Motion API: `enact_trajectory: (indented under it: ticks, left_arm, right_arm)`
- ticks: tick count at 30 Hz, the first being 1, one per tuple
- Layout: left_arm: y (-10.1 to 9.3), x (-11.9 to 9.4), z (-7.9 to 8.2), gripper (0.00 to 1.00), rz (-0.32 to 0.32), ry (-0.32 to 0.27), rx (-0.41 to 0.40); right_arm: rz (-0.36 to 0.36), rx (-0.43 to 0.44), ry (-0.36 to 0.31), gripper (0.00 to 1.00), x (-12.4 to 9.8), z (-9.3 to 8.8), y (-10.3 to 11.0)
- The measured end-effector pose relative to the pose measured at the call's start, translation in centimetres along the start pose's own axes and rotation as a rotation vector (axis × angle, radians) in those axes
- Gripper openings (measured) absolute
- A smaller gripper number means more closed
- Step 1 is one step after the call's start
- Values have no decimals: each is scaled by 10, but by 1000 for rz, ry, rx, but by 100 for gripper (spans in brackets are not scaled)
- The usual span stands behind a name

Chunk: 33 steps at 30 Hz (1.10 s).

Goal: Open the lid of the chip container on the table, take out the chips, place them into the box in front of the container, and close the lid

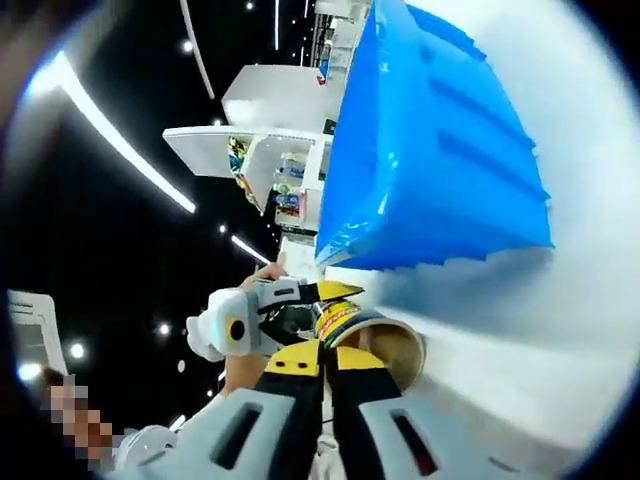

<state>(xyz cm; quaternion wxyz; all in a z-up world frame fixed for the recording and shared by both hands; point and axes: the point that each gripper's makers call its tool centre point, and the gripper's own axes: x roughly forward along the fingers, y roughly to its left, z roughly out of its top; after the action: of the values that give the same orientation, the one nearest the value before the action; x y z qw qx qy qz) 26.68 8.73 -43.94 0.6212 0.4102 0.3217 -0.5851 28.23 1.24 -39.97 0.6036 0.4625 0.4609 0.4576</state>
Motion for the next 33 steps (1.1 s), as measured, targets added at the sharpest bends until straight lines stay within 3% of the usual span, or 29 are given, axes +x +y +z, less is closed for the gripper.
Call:
enact_trajectory:
  ticks: [4,7,17,24,28,33]
  left_arm:
    - [0,0,0,51,27,0,17]
    - [4,-2,-1,51,66,-19,46]
    - [8,-16,14,51,214,-131,88]
    - [6,-20,33,51,290,-198,63]
    - [12,-29,53,51,362,-286,29]
    - [17,-34,76,51,435,-365,-11]
  right_arm:
    - [-32,-3,-19,2,-1,2,0]
    - [-75,-59,-36,1,1,1,2]
    - [-75,-159,-43,1,-3,-5,45]
    - [-190,-276,23,1,-14,-7,68]
    - [-238,-366,46,1,-23,1,89]
    - [-365,-487,96,1,-36,11,108]
